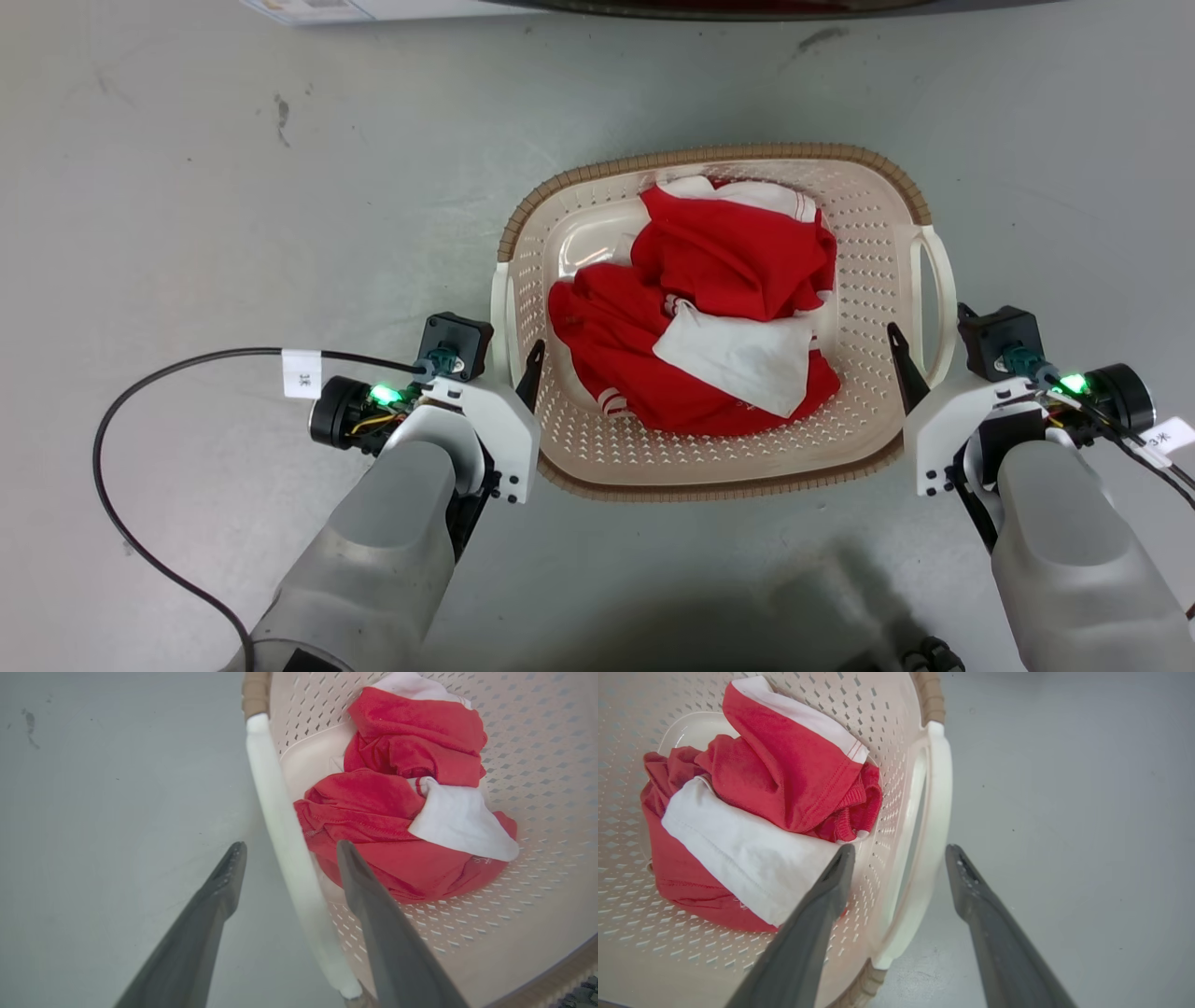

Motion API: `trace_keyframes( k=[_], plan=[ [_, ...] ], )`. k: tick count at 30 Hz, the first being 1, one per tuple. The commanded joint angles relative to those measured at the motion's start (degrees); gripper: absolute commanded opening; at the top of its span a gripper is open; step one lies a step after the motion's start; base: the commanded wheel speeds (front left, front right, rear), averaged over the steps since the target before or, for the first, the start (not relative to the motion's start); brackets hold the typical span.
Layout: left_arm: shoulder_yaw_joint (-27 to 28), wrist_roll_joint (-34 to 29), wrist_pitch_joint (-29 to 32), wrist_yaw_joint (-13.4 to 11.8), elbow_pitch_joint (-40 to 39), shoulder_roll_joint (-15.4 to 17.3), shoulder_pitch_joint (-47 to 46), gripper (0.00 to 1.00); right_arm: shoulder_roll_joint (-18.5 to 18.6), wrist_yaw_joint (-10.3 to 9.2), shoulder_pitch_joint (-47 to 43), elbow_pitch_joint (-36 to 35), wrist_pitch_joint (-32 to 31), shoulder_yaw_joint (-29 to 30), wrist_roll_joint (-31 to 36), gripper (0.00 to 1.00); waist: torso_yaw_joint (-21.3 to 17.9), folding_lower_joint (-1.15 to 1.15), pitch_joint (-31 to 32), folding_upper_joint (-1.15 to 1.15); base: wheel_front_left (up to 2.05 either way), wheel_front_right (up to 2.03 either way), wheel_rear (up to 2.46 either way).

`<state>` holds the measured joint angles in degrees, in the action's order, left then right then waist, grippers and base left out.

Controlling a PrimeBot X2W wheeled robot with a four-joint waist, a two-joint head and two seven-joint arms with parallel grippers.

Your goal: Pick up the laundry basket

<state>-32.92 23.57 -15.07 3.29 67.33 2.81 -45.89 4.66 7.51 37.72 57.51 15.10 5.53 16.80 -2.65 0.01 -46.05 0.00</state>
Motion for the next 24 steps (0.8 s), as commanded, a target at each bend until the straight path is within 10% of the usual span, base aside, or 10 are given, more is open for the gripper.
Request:
trace_keyframes(
  k=[1,7,8,9,24],
  plan=[
    [-0.41,0.36,-0.16,-0.17,0.42,0.13,-1.05,1.00,-0.24,-0.04,1.31,0.34,0.10,0.23,0.33,1.00,-0.15,-0.01,-0.86,0.00,0.00,0.00,0.00],
    [-2.25,1.43,0.02,-0.36,1.59,0.14,-2.19,1.00,-0.66,-0.04,2.58,1.81,0.11,0.95,0.71,1.00,-0.32,-0.01,-2.07,0.00,0.00,0.00,0.00],
    [-2.64,1.58,0.05,-0.43,1.76,0.13,-2.48,0.48,-0.66,-0.04,2.80,2.06,0.10,1.07,0.90,0.25,-0.32,-0.01,-2.19,0.00,0.00,0.00,0.00],
    [-2.97,1.78,0.09,-0.45,1.89,0.12,-2.76,0.00,-0.68,-0.04,2.92,2.30,0.10,1.05,1.11,0.00,-0.31,-0.01,-2.28,0.00,0.00,0.00,0.00],
    [-7.16,5.50,0.22,-0.02,2.83,0.06,-1.52,0.00,-0.88,-0.07,2.37,3.63,0.14,1.42,2.12,0.00,0.06,-0.01,1.59,0.00,0.00,0.00,0.00]
  ],
)
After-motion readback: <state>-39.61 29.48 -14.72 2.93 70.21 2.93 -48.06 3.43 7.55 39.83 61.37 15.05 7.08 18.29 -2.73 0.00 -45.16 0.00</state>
